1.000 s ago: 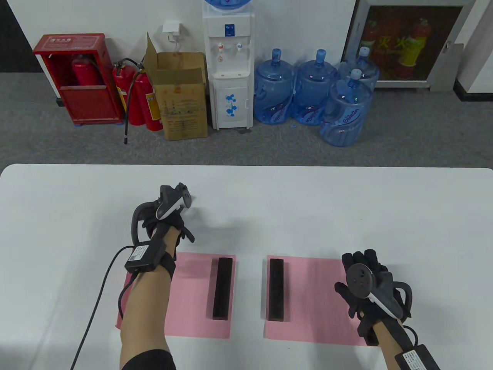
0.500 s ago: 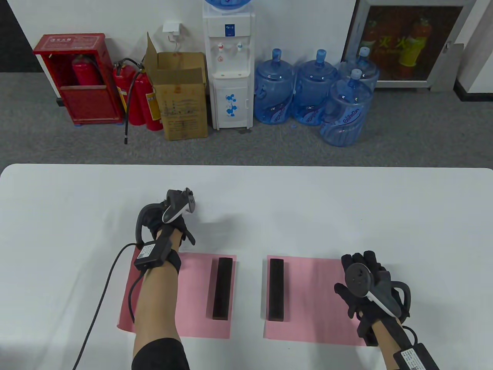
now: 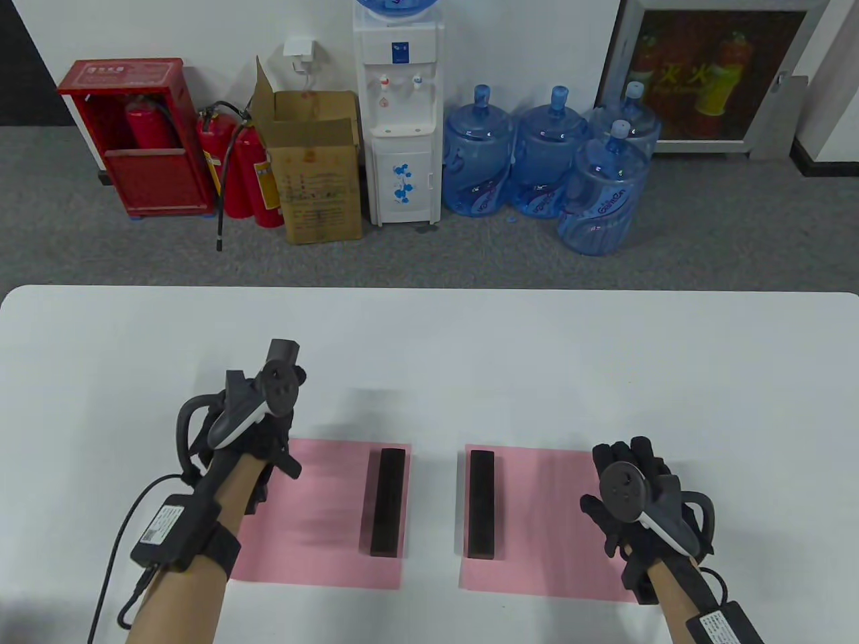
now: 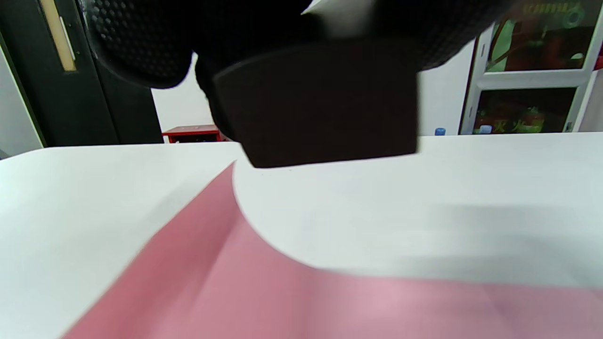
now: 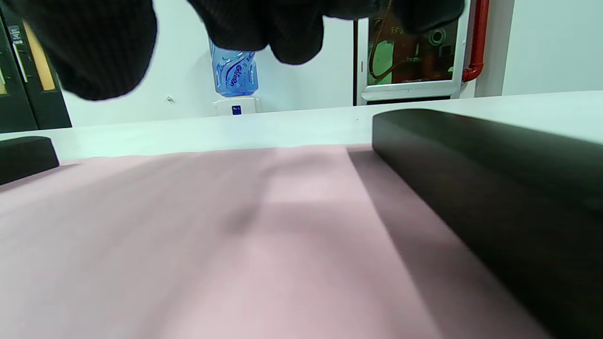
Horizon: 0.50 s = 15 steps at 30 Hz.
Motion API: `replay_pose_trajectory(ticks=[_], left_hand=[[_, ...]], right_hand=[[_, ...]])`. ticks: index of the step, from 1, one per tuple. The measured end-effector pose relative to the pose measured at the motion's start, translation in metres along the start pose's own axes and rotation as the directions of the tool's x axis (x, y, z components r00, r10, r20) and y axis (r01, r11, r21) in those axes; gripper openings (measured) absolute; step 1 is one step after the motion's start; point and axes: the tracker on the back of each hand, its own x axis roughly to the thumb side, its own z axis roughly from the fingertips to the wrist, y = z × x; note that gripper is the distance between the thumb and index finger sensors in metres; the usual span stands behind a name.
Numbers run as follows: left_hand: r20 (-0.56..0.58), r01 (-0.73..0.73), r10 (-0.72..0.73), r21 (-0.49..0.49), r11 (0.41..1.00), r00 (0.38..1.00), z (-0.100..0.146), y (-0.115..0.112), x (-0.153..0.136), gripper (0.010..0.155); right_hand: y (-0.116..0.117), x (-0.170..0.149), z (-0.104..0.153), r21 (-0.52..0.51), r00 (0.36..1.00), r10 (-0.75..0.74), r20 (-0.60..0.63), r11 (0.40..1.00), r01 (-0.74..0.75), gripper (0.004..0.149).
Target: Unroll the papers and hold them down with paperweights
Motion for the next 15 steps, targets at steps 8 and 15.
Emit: replay_pose_trajectory(ticks=[8, 15], left_hand=[[0.013, 0.133, -0.132, -0.105, 0.986, 0.991, 0.041, -0.045, -0.018, 0.06], [-0.038, 0.228, -0.241, -0.203, 0.952, 0.97, 0.039, -0.083, -0.038, 0.06]], right_hand=[[0.001, 0.0, 0.003, 0.013, 1.0, -0.019, 0.008, 1.0, 0.019, 0.08], [0.0, 0.0, 0.004, 0.027, 1.0, -0.022, 0.005, 0.999, 0.021, 0.08]])
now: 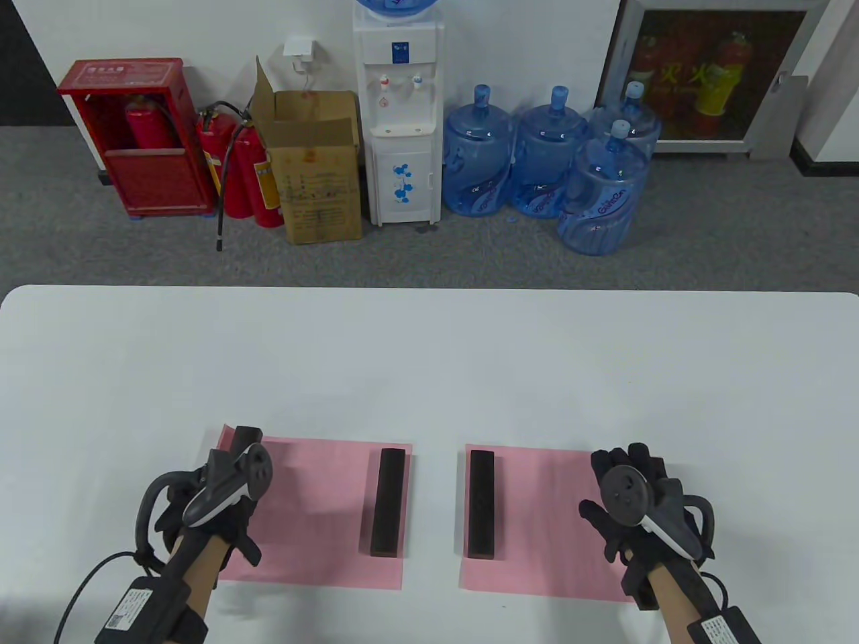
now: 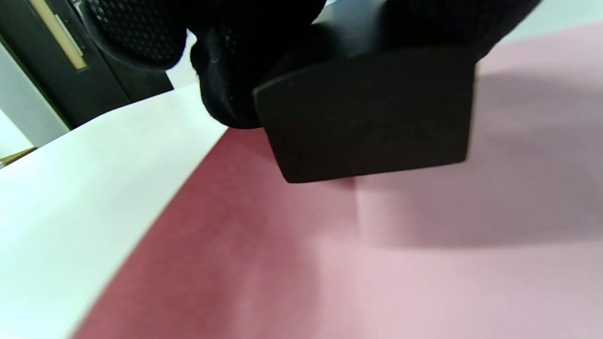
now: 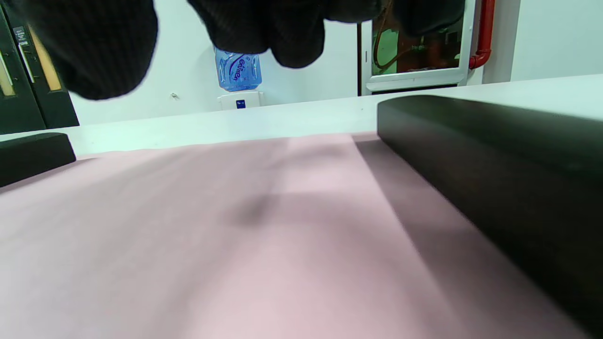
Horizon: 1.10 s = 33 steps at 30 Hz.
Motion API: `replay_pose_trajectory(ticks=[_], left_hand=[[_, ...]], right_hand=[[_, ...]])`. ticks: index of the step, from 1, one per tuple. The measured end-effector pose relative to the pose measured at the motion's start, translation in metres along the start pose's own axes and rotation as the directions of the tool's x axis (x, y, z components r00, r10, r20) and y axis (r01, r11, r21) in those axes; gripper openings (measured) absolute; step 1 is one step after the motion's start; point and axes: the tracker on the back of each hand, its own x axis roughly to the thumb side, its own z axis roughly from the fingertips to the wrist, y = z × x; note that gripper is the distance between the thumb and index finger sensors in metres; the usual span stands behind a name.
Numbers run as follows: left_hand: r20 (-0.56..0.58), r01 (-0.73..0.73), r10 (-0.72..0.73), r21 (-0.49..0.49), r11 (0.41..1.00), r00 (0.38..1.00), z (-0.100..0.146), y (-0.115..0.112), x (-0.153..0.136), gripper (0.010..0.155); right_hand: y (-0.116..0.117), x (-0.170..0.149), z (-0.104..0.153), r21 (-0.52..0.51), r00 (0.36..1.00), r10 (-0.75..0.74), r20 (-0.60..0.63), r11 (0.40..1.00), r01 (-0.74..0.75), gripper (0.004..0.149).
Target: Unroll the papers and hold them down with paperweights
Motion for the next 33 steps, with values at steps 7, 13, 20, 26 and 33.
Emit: replay_pose_trajectory(ticks=[7, 13, 20, 26, 33], left_hand=[[-0.041, 0.017, -0.019, -0.059, 0.998, 0.999, -0.008, -0.021, -0.01, 0.059], [-0.042, 0.06, -0.062, -0.039, 0.997, 0.997, -0.003, -0.02, -0.01, 0.062], [0.022, -0.014, 0.011, 0.137, 0.991, 1.0, 0.025, 0.027, -0.001, 0.067], [0.2, -0.293, 0.262, 0.149, 0.944, 0.944, 0.042, 0.051, 0.044, 0.064], [0.281, -0.388, 0.356, 0.067, 0.919, 0.891, 0.028, 0.019, 0.085, 0.065]], right_hand=[[0.0, -0.003, 0.0, 0.01, 1.0, -0.011, -0.015, 1.0, 0.011, 0.08], [0.0, -0.004, 0.0, 0.021, 1.0, -0.01, -0.02, 1.0, 0.01, 0.079], [0.001, -0.004, -0.001, 0.035, 1.0, -0.01, -0.016, 0.999, 0.01, 0.079], [0.002, -0.002, -0.001, 0.049, 1.0, 0.001, -0.008, 0.999, -0.001, 0.078], [0.007, 0.003, 0.0, 0.071, 1.0, 0.024, 0.009, 0.997, -0.024, 0.078]])
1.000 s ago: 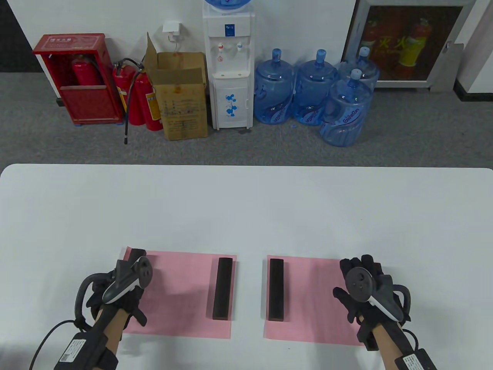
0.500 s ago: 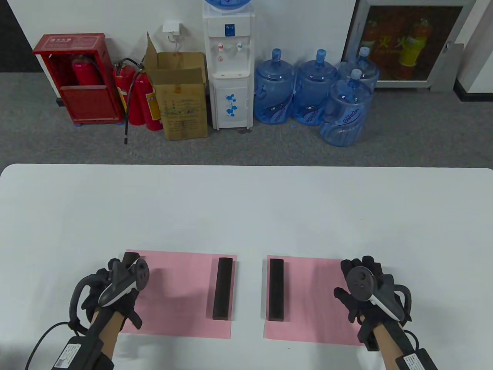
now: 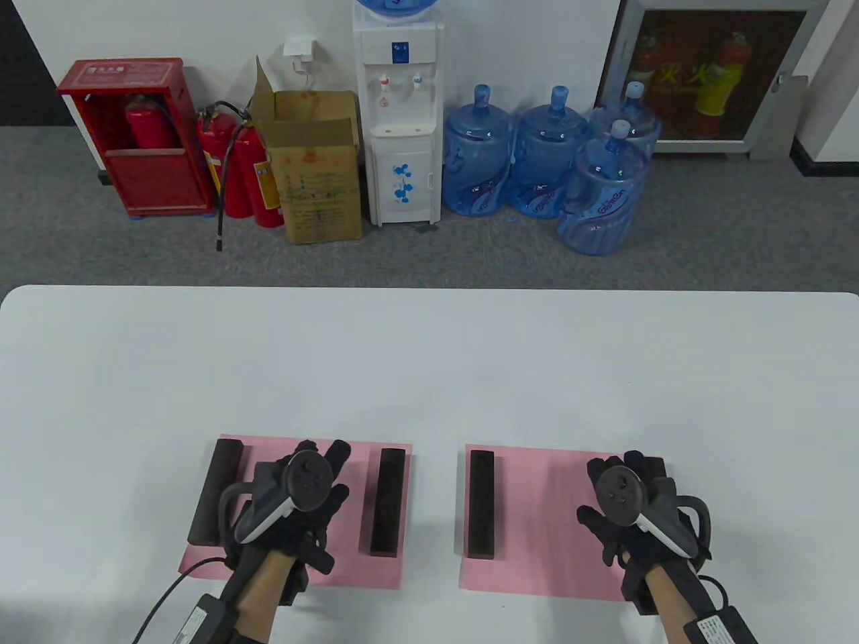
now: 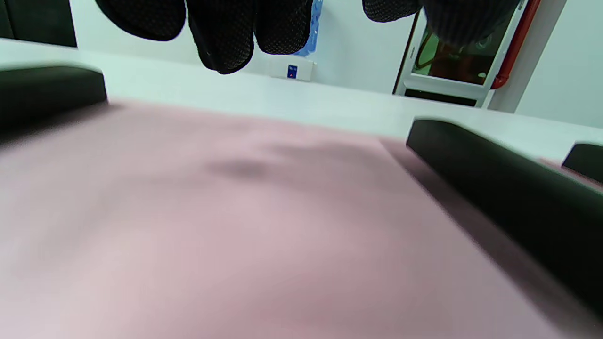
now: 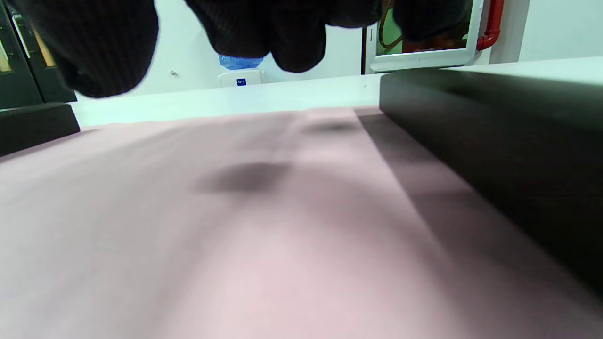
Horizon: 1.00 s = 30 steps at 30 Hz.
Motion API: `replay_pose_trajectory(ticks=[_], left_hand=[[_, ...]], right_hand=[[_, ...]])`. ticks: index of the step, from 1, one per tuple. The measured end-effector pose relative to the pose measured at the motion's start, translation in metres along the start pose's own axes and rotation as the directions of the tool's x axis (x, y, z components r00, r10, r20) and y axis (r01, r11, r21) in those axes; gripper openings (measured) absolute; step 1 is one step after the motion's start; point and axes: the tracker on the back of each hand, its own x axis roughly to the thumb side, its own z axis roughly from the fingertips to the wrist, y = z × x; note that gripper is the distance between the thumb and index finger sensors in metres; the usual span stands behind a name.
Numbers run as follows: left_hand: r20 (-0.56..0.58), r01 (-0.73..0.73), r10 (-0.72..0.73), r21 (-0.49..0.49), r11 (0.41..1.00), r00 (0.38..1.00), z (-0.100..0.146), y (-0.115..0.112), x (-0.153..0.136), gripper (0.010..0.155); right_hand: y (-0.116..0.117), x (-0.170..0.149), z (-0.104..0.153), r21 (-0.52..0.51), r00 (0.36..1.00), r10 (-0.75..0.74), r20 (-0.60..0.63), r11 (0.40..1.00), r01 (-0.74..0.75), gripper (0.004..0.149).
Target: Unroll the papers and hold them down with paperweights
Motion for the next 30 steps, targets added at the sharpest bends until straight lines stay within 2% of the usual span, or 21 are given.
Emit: replay_pose_trajectory(ticks=[2, 4, 18, 30], left_hand=[[-0.012, 0.04, -0.041, -0.04, 0.998, 0.999, -0.002, -0.006, -0.004, 0.065], [-0.027, 0.04, -0.041, -0.018, 0.999, 0.999, 0.0, -0.009, -0.01, 0.066], [-0.023, 0.006, -0.007, -0.051, 0.999, 1.0, 0.003, -0.012, -0.017, 0.066], [-0.013, -0.023, 0.022, -0.068, 0.997, 1.0, 0.001, -0.012, -0.015, 0.066]], right_hand=[[0.002, 0.002, -0.001, 0.012, 1.0, 0.009, 0.002, 1.0, -0.009, 0.078], [0.005, 0.005, -0.001, 0.024, 1.0, 0.022, 0.006, 0.999, -0.022, 0.078], [0.009, 0.018, -0.002, 0.039, 0.998, 0.057, 0.029, 0.998, -0.059, 0.077], [0.007, 0.001, -0.003, 0.038, 1.0, -0.011, -0.014, 0.999, 0.012, 0.077]])
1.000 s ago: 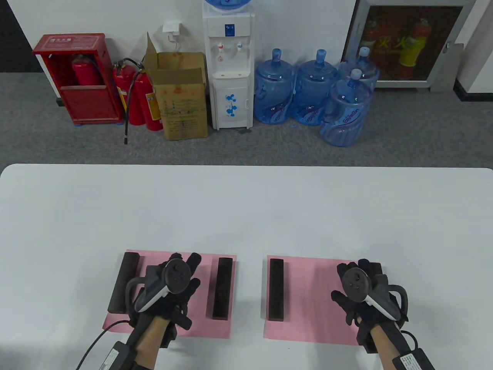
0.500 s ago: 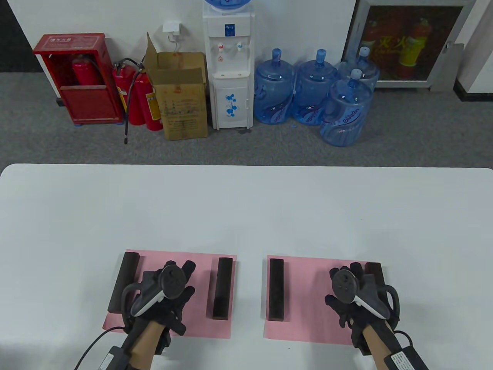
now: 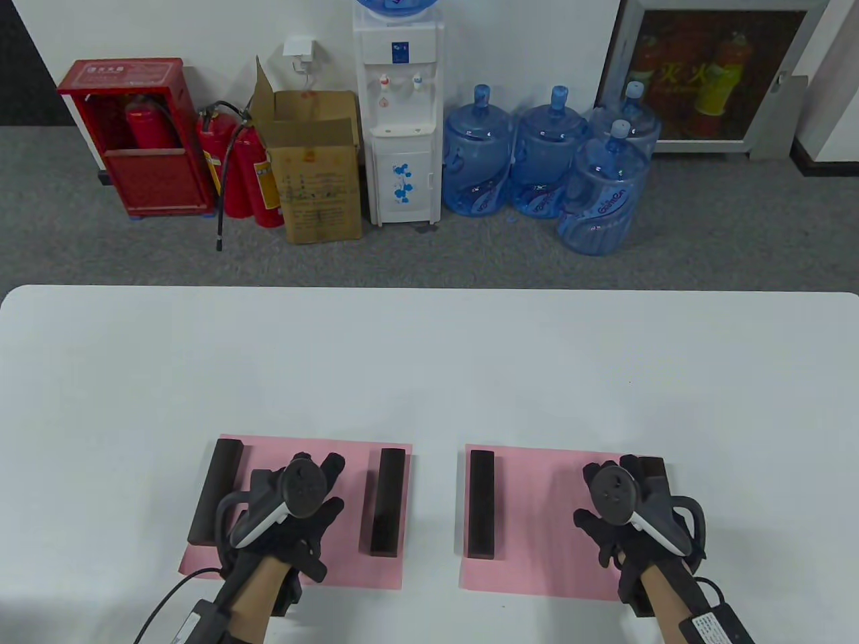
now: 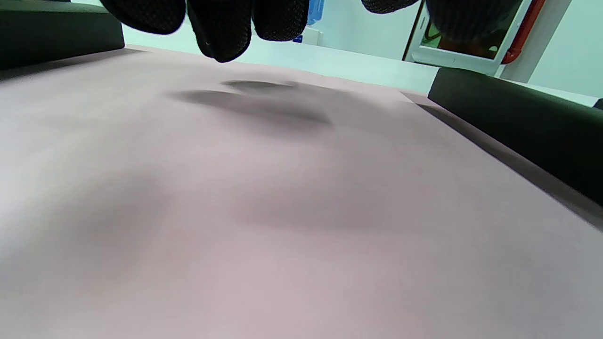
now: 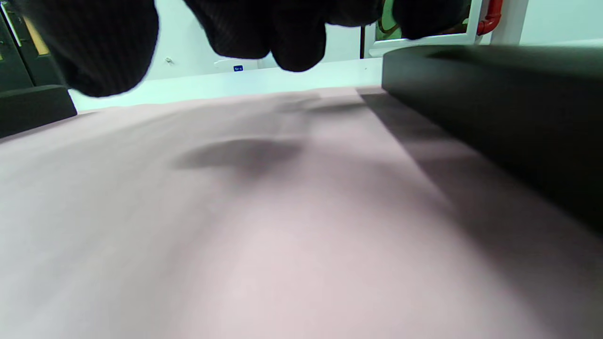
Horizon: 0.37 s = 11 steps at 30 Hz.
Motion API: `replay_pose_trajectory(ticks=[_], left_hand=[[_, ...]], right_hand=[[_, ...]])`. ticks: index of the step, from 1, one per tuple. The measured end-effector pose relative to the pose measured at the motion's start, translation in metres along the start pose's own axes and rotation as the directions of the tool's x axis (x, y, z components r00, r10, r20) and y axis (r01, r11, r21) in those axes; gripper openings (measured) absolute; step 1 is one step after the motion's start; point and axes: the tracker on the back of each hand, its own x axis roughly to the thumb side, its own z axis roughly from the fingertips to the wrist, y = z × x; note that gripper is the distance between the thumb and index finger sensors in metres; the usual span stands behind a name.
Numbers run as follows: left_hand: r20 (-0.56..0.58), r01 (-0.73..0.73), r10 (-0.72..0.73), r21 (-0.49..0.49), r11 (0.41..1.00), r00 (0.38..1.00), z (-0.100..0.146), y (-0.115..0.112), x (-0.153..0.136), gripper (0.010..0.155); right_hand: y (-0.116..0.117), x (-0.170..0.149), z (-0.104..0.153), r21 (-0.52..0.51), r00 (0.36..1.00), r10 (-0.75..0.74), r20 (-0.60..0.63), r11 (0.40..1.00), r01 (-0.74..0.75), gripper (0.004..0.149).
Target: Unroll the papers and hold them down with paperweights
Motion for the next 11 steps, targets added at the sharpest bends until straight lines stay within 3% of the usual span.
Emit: replay_pose_trajectory(ticks=[11], left_hand=[[0.007, -0.032, 0.032, -0.013, 0.999, 0.999, 0.0008, -0.0002, -0.0017, 0.067]], right_hand=[[0.002, -0.0016, 0.0005, -0.002, 1.0, -0.008, -0.004, 1.0, 0.008, 0.077]])
